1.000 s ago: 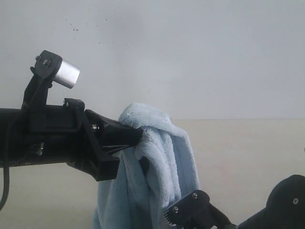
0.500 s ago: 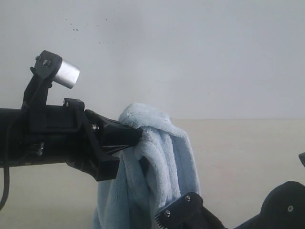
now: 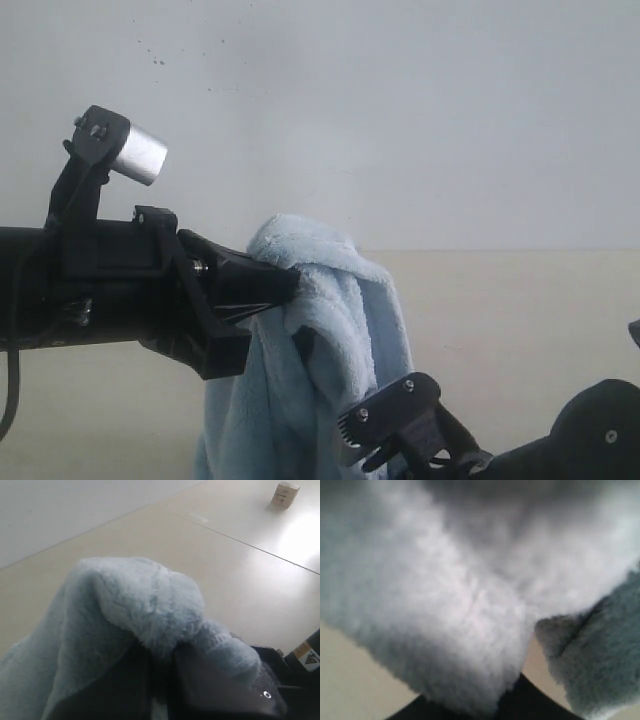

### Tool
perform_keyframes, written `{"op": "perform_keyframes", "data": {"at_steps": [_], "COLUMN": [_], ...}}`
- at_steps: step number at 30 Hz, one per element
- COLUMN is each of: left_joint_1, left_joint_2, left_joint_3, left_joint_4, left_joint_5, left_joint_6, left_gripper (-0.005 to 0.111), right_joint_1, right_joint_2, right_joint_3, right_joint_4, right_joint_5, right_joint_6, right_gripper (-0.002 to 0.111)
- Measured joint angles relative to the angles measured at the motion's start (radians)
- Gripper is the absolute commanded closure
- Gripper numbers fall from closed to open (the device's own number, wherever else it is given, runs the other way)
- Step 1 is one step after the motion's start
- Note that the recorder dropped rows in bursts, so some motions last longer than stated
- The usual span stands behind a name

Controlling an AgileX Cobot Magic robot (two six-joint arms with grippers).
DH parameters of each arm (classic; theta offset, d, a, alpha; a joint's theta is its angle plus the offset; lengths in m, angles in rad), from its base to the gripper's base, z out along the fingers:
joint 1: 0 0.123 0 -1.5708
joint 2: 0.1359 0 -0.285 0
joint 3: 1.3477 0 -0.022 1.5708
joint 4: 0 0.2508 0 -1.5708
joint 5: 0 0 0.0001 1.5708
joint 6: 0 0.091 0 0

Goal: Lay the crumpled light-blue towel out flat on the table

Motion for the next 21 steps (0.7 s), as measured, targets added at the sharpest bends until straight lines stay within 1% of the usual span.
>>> {"op": "perform_keyframes", "data": {"at_steps": [4,7,10,13,15,18,20,21], "left_joint_1": [0.000,0.000,0.000,0.000,0.000,0.000,-0.001,-0.003], "left_joint_2": [0.000,0.000,0.000,0.000,0.000,0.000,0.000,0.000], "left_joint_3": [0.000,0.000,0.000,0.000,0.000,0.000,0.000,0.000], "left_joint_4": [0.000,0.019,0.071,0.101,0.108,0.112,0.114,0.117], "left_joint_5": [0.000,0.000,-0.004,-0.025,-0.044,-0.060,-0.061,-0.057], "left_joint_6": [0.000,0.000,-0.008,-0.028,-0.036,-0.041,-0.043,-0.042], "left_gripper": [0.103,0.103,0.103,0.103,0.103,0.103,0.101,0.098], "right_joint_1": [-0.010,-0.065,-0.163,-0.296,-0.401,-0.543,-0.606,-0.633], "right_joint_2": [-0.041,-0.089,-0.140,-0.198,-0.243,-0.316,-0.355,-0.371], "right_joint_3": [0.000,0.000,0.000,0.000,0.000,-0.002,-0.027,-0.045], "right_joint_4": [0.000,-0.010,-0.065,-0.169,-0.286,-0.472,-0.550,-0.582], "right_joint_5": [-0.027,-0.015,0.015,0.069,0.115,0.161,0.199,0.221], "right_joint_6": [0.001,0.003,0.007,0.046,0.106,0.255,0.323,0.348], "right_gripper": [0.107,0.107,0.107,0.107,0.107,0.107,0.107,0.107]}}
